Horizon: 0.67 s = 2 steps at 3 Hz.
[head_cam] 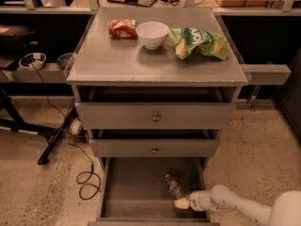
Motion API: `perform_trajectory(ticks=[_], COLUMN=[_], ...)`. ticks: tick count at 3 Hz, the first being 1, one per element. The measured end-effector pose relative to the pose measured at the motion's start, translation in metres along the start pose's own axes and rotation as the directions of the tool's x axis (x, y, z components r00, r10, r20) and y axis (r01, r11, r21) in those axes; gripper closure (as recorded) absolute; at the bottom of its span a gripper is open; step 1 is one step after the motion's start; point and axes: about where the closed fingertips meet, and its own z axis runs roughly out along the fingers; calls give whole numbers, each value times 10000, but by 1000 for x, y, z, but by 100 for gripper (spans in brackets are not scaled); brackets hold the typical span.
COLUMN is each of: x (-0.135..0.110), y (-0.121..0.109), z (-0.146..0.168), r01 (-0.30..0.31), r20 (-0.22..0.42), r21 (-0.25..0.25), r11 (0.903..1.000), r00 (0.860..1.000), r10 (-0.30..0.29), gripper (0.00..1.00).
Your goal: Place water bottle into bottom drawer
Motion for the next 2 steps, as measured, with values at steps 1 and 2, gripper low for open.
perform_trajectory(ticks=[1,2], x=[0,0], y=[0,0], z=[0,0], r01=[0,0], r20=[0,0], r21=[0,0], r11=[10000,10000], r00=[10000,10000], r10=[0,0], gripper=[62,39])
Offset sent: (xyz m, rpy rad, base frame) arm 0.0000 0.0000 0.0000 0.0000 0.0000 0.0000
